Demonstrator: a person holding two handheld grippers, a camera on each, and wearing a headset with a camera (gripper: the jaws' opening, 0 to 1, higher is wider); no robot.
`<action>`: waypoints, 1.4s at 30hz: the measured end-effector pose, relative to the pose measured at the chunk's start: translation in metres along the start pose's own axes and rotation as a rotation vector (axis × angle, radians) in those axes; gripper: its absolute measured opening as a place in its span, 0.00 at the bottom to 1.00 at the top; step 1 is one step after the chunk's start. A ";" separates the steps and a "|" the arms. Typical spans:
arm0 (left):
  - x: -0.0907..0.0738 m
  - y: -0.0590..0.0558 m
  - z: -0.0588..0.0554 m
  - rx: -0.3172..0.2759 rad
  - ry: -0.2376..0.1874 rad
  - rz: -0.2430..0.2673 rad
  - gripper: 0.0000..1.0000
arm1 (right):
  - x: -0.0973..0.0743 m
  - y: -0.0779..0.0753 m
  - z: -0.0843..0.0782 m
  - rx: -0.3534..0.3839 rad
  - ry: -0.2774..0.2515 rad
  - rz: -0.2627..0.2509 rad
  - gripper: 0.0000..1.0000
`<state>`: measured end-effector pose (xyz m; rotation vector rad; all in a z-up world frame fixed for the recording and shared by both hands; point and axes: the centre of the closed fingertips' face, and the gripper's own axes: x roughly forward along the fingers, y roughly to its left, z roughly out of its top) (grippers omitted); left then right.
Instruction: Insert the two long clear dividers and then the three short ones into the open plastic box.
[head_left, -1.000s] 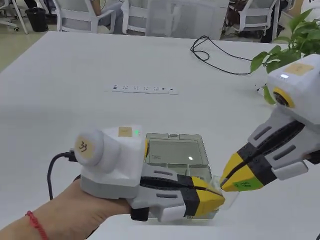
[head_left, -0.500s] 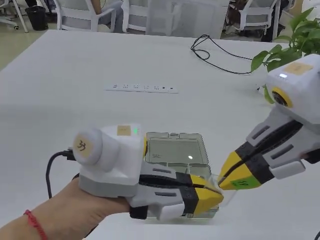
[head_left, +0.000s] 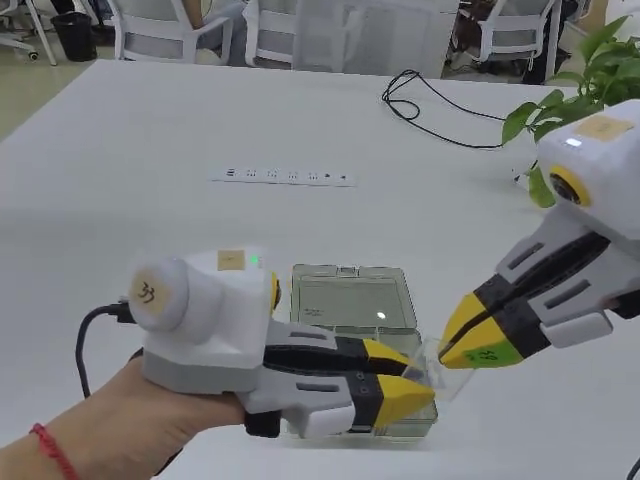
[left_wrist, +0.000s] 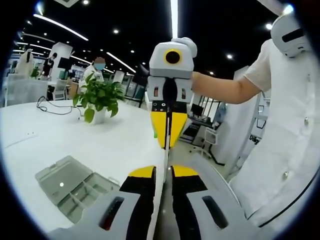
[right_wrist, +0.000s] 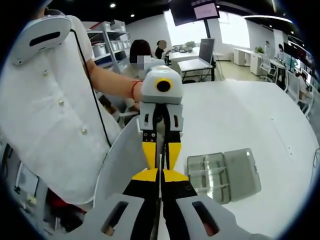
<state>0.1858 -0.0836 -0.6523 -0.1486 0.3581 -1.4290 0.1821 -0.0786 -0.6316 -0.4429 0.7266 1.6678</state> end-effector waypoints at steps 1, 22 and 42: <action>-0.002 0.002 0.000 -0.002 -0.001 0.007 0.10 | 0.000 0.000 0.000 0.001 -0.001 -0.002 0.03; -0.047 0.051 -0.018 0.037 0.034 0.211 0.67 | -0.012 -0.045 -0.024 0.013 0.078 -0.142 0.03; -0.070 0.076 -0.047 0.043 0.123 0.273 1.00 | 0.034 -0.096 -0.072 -0.092 0.294 -0.215 0.03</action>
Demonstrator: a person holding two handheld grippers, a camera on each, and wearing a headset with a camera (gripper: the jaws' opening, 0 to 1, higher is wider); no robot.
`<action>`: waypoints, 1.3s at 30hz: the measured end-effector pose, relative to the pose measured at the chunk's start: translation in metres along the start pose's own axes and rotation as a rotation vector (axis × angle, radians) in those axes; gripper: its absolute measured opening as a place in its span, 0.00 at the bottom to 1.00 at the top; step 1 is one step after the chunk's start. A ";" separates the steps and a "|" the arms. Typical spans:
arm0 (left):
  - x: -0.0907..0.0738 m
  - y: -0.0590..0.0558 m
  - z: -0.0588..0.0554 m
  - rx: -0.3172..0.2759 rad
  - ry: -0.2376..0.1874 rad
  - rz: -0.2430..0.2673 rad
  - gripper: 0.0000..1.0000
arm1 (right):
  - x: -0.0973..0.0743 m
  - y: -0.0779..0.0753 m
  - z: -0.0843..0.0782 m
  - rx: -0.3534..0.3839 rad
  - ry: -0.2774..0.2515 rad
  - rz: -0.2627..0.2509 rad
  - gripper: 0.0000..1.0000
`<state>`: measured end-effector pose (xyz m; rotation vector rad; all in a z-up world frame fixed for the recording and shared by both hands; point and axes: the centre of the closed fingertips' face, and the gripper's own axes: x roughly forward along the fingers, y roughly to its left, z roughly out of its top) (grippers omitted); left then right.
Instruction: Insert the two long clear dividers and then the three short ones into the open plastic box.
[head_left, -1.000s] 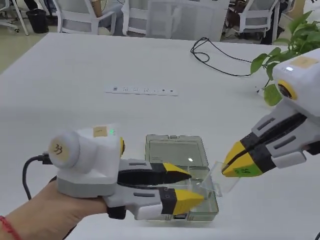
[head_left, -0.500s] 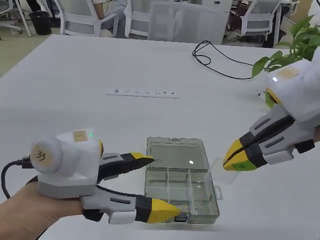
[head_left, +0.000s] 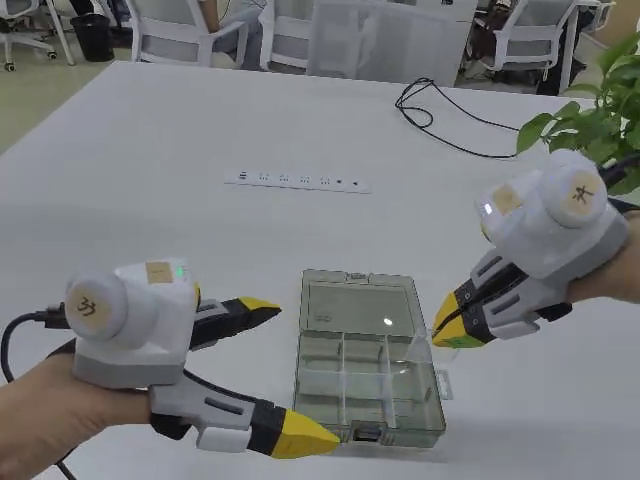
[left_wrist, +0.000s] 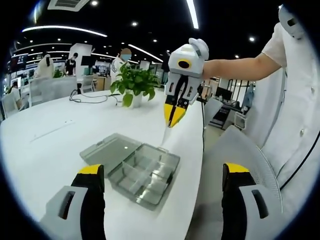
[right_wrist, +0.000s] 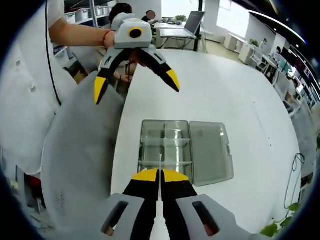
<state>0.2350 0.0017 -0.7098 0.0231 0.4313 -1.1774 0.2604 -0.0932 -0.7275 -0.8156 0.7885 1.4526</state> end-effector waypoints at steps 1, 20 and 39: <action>0.000 0.000 -0.001 0.003 0.001 0.002 1.00 | 0.005 -0.002 -0.003 -0.001 0.007 -0.001 0.03; -0.001 0.001 -0.001 -0.019 -0.019 0.005 1.00 | 0.030 -0.011 -0.020 0.010 0.058 0.014 0.03; 0.001 -0.001 -0.003 -0.027 -0.022 0.005 1.00 | 0.043 -0.014 -0.030 0.056 0.043 0.037 0.03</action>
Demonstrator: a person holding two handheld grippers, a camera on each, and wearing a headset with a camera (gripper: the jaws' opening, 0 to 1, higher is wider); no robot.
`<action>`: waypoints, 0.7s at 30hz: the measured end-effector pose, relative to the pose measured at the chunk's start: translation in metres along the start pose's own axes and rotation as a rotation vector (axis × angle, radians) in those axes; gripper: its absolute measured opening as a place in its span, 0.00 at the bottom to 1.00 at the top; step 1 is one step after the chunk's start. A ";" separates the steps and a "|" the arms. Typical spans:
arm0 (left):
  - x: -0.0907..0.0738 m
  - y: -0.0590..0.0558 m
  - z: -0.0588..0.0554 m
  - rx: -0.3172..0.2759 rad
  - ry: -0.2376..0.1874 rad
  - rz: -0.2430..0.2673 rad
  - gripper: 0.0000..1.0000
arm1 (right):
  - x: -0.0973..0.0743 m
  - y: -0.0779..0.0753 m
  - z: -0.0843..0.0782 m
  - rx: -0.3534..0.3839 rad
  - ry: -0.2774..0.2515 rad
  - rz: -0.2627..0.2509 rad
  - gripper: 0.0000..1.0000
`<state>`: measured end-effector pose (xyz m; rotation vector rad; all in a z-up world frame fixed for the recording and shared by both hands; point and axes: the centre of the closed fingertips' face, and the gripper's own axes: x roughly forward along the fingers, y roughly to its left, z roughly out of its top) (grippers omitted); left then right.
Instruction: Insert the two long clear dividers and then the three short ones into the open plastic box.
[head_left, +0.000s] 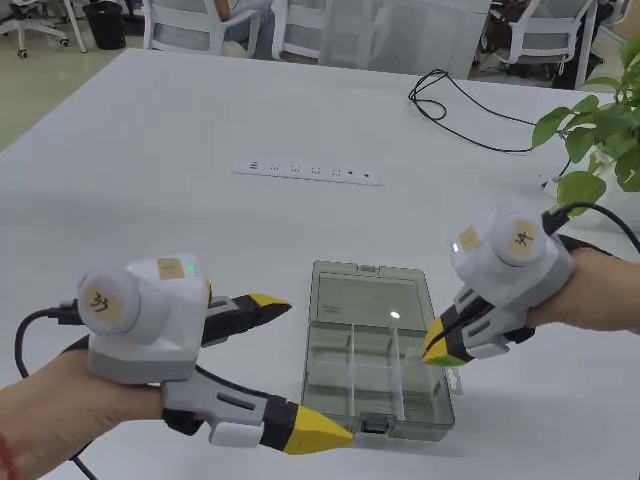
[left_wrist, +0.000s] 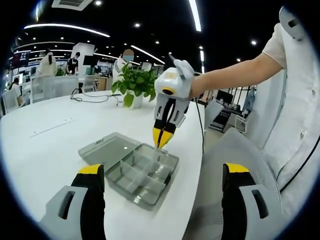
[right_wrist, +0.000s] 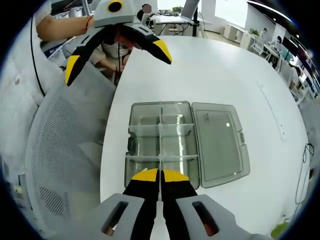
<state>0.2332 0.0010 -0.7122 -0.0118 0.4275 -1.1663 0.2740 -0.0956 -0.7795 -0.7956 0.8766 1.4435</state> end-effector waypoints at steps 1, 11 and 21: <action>0.000 0.000 0.000 0.002 -0.001 0.000 1.00 | 0.000 0.000 0.000 0.001 -0.001 -0.001 0.03; 0.002 -0.003 0.001 -0.004 -0.007 -0.006 1.00 | 0.003 0.001 -0.002 -0.014 -0.019 -0.009 0.03; 0.002 -0.003 0.001 -0.011 -0.013 -0.005 1.00 | 0.008 0.001 -0.003 -0.040 -0.024 -0.013 0.03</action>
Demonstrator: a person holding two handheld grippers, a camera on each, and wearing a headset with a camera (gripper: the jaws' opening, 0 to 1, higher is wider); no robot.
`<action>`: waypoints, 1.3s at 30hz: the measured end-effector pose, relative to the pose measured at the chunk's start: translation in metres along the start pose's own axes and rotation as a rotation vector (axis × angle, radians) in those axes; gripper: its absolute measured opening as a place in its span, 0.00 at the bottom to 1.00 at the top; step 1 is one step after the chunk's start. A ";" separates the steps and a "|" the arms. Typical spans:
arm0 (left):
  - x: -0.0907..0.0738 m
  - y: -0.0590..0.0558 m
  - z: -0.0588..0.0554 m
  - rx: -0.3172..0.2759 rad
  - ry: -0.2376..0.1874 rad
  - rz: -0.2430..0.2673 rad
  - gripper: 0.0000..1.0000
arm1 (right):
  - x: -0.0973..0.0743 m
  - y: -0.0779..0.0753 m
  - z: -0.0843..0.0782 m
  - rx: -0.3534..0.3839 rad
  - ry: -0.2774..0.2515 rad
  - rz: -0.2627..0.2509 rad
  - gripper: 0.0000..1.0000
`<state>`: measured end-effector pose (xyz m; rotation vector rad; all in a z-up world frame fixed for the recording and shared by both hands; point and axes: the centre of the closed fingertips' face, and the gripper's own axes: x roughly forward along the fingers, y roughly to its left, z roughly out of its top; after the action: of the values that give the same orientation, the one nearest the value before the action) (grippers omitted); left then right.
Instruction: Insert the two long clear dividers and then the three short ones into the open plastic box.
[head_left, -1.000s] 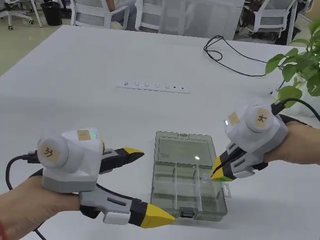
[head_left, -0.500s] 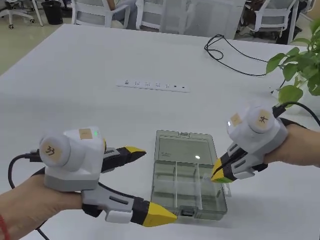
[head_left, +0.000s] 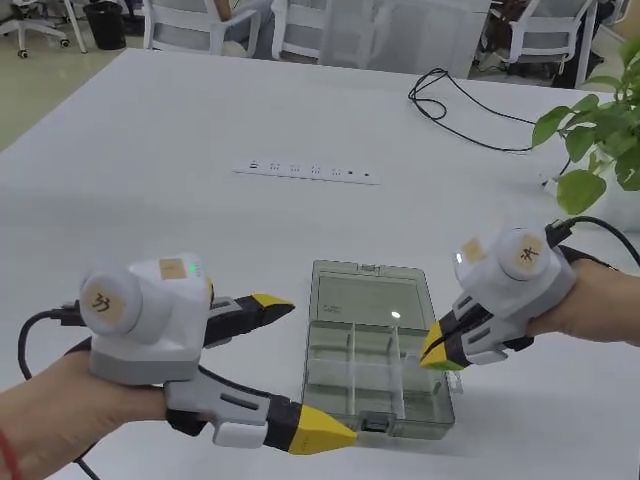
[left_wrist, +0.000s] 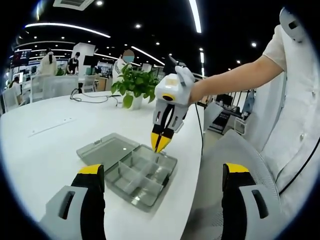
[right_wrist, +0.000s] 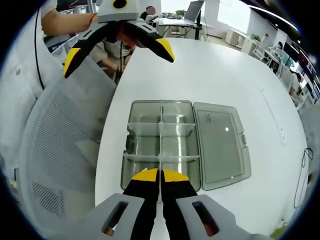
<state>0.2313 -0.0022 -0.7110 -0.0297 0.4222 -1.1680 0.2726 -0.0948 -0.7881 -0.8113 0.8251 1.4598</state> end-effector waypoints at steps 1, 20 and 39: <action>0.000 0.000 0.000 0.001 0.001 -0.001 1.00 | 0.001 0.000 0.000 -0.002 -0.002 0.000 0.03; 0.000 0.003 -0.005 0.000 0.021 -0.002 1.00 | 0.022 -0.001 -0.013 0.010 0.029 -0.020 0.03; 0.001 0.001 -0.002 0.001 0.011 -0.003 1.00 | 0.024 -0.002 -0.015 0.024 0.043 0.006 0.03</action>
<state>0.2315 -0.0020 -0.7134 -0.0230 0.4311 -1.1714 0.2736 -0.0954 -0.8163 -0.8249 0.8766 1.4390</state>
